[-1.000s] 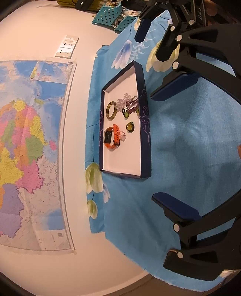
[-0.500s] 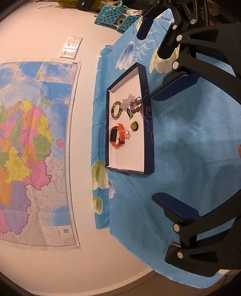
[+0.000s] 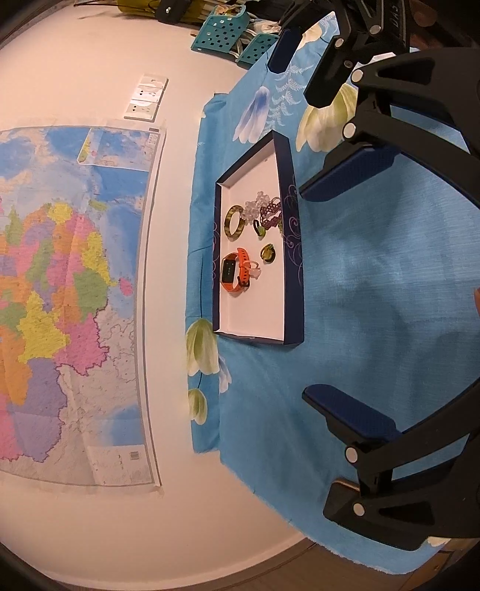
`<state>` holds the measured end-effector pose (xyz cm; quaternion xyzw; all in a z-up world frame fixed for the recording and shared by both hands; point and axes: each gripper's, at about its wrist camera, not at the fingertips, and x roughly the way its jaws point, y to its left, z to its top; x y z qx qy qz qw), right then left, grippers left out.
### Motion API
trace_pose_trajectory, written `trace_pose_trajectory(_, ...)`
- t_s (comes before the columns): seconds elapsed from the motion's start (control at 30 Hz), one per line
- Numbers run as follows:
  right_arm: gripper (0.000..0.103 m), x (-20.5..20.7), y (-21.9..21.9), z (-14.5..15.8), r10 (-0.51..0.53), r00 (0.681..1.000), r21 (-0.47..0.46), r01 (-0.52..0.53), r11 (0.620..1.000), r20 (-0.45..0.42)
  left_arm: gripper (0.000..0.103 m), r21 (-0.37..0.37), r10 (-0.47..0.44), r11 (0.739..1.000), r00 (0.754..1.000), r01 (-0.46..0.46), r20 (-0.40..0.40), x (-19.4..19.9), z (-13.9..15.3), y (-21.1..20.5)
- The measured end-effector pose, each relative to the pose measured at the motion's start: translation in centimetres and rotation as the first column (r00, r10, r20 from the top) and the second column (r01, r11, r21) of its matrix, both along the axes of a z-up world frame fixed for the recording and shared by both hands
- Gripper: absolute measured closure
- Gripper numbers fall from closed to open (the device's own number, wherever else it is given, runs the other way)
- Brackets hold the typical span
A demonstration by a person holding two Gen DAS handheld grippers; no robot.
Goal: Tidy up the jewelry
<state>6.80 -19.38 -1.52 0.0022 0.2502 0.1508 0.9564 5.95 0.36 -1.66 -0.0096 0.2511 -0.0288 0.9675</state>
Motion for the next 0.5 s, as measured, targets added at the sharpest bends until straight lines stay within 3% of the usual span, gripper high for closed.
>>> trace_pose_trajectory(0.5, 0.007, -0.37, 0.18, 0.10, 0.005, 1.000, 0.003, -0.005, 1.000, 0.001, 0.006, 0.001, 0.004, 1.000, 1.000, -0.004, 0.008, -0.50, 0.30, 0.00)
